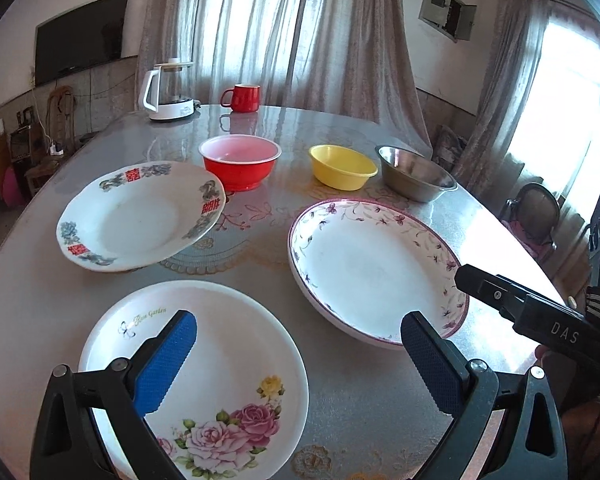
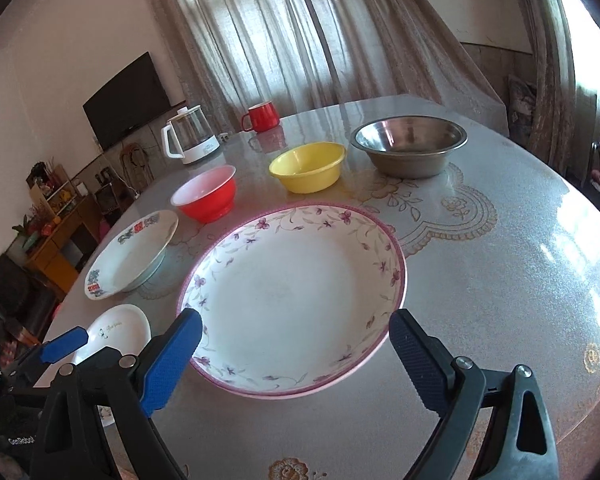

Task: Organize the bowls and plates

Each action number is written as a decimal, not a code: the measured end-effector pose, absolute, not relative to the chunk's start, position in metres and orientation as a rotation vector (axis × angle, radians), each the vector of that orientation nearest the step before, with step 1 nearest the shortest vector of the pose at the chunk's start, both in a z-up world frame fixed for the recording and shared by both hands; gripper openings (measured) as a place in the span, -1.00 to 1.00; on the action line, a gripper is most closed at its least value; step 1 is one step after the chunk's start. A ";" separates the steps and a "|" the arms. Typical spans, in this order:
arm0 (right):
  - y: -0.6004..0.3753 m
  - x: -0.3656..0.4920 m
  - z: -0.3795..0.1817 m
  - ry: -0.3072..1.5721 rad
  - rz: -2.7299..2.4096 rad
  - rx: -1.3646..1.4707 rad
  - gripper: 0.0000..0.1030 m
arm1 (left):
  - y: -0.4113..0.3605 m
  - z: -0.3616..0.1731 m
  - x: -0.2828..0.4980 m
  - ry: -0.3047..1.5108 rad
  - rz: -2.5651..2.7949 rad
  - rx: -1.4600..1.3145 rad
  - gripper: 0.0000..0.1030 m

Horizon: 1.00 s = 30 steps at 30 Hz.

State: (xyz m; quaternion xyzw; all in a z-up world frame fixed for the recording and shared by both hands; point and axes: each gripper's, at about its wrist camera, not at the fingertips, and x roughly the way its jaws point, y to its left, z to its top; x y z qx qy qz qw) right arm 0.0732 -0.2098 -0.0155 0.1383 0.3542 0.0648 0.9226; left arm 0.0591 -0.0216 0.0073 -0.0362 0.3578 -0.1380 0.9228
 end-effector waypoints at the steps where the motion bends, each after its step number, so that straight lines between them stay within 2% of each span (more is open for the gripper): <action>1: -0.214 0.074 -0.016 0.733 0.127 0.289 0.85 | -0.023 0.008 0.062 0.738 -0.285 -0.065 0.99; 7: -0.236 0.084 -0.032 0.798 0.081 0.296 0.33 | -0.028 0.016 0.089 0.769 -0.345 -0.045 0.99; 9: -0.243 0.089 -0.039 0.826 0.068 0.317 -0.06 | -0.032 0.016 0.100 0.782 -0.360 -0.031 0.99; 11: -0.250 0.094 -0.045 0.848 0.062 0.350 -0.28 | -0.036 0.016 0.110 0.786 -0.381 -0.029 0.99; 19: -0.256 0.112 -0.056 0.895 0.067 0.389 -0.30 | -0.054 0.007 0.150 0.873 -0.391 0.069 0.98; 21: -0.257 0.116 -0.058 0.902 0.064 0.388 -0.30 | -0.055 0.002 0.161 0.908 -0.404 0.058 0.74; 25: -0.259 0.121 -0.061 0.915 0.070 0.389 -0.30 | -0.058 -0.010 0.182 0.969 -0.403 0.061 0.56; 27: -0.259 0.122 -0.062 0.915 0.075 0.384 -0.30 | -0.062 -0.014 0.188 0.990 -0.418 0.076 0.35; 29: -0.260 0.123 -0.062 0.914 0.079 0.381 -0.30 | -0.066 -0.019 0.192 1.011 -0.438 0.090 0.23; 30: -0.260 0.124 -0.062 0.915 0.081 0.382 -0.30 | -0.068 -0.021 0.194 1.018 -0.445 0.095 0.22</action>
